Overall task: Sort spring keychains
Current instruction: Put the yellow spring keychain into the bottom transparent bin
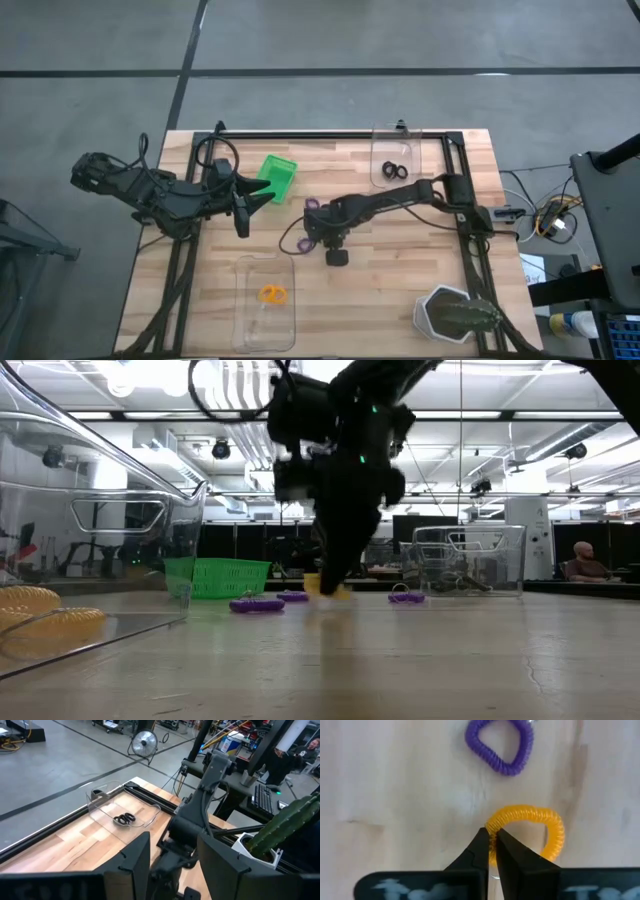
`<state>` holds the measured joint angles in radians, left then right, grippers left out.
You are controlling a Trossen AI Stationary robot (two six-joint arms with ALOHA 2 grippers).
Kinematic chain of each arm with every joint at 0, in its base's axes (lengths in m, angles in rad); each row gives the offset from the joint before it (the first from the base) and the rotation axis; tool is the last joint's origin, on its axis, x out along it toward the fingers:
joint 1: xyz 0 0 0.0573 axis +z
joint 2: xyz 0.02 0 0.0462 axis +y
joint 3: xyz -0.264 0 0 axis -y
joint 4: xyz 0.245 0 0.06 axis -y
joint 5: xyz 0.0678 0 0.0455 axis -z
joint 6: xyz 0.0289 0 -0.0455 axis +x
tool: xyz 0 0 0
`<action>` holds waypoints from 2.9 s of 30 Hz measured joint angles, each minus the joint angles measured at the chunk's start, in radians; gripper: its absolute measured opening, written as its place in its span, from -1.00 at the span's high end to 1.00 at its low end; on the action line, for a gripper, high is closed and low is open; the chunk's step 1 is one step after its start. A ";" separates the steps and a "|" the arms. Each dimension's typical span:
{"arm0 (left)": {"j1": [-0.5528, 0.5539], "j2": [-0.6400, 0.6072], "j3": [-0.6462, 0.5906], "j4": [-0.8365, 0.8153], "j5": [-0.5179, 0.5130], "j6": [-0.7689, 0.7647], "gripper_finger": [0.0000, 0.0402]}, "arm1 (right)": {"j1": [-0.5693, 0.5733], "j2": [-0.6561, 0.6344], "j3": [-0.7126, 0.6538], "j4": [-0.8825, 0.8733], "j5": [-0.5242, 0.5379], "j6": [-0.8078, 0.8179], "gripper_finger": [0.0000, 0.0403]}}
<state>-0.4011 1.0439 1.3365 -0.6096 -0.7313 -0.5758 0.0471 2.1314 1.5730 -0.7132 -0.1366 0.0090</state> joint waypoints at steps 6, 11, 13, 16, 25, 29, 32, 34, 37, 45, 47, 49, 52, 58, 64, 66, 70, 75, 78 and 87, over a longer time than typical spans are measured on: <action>0.000 0.000 0.000 -0.025 0.000 0.001 0.23 | -0.002 -0.011 0.123 -0.165 -0.068 -0.021 0.95; 0.000 0.000 0.000 -0.083 0.001 -0.004 0.23 | -0.002 -0.013 0.273 -0.275 -0.134 -0.046 0.95; 0.000 0.000 0.000 -0.081 0.001 -0.020 0.23 | -0.002 -0.013 0.350 -0.338 -0.125 -0.067 0.95; 0.000 0.000 0.000 -0.081 0.001 -0.016 0.23 | -0.007 -0.013 0.469 -0.373 -0.126 -0.081 0.95; 0.000 0.000 0.000 -0.081 0.000 0.107 0.23 | -0.018 -0.014 0.780 -0.502 -0.183 -0.180 0.94; 0.000 0.000 0.000 -0.081 -0.003 0.181 0.23 | -0.028 -0.088 0.745 -0.464 -0.209 -0.191 0.94; 0.000 0.000 0.000 -0.081 -0.022 0.230 0.23 | -0.035 -0.132 0.745 -0.452 -0.213 -0.192 0.94; 0.000 0.001 0.000 -0.079 -0.028 0.262 0.23 | -0.038 -0.151 0.746 -0.425 -0.217 -0.192 0.94; 0.000 0.007 0.000 -0.056 -0.030 0.302 0.23 | -0.043 -0.170 0.746 -0.365 -0.246 -0.183 0.94; 0.000 0.034 0.000 0.012 -0.030 0.417 0.23 | -0.053 -0.193 0.746 -0.249 -0.269 -0.158 0.94; 0.000 0.039 0.000 0.021 -0.030 0.422 0.23 | -0.054 -0.194 0.746 -0.240 -0.269 -0.152 0.94; 0.000 0.044 0.000 0.019 -0.031 0.422 0.23 | -0.056 -0.194 0.746 -0.235 -0.269 -0.143 0.94; 0.000 0.046 0.000 0.018 -0.031 0.421 0.23 | -0.058 -0.194 0.746 -0.236 -0.268 -0.142 0.94; 0.000 0.047 0.000 0.054 -0.034 0.421 0.23 | -0.057 -0.194 0.746 -0.207 -0.282 -0.139 0.94; 0.000 0.075 0.000 0.095 -0.026 0.440 0.23 | -0.056 -0.194 0.746 -0.154 -0.313 -0.120 0.94; 0.000 0.088 0.000 0.105 -0.026 0.442 0.23 | -0.057 -0.194 0.746 -0.141 -0.313 -0.116 0.94; 0.000 0.113 0.000 0.157 -0.027 0.454 0.23 | -0.056 -0.194 0.746 -0.128 -0.315 -0.112 0.94; 0.000 0.129 0.000 0.251 -0.030 0.494 0.23 | -0.056 -0.192 0.732 -0.117 -0.320 -0.105 0.94; 0.000 0.134 0.000 0.256 -0.044 0.514 0.23 | -0.056 -0.191 0.729 -0.112 -0.338 -0.089 0.94; 0.000 0.134 0.000 0.259 -0.055 0.516 0.28 | -0.056 -0.191 0.725 -0.093 -0.343 -0.072 0.94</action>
<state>-0.4007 1.1778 1.3365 -0.3508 -0.7868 -0.0601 -0.0093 1.9404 2.2977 -0.8060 -0.4797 -0.0628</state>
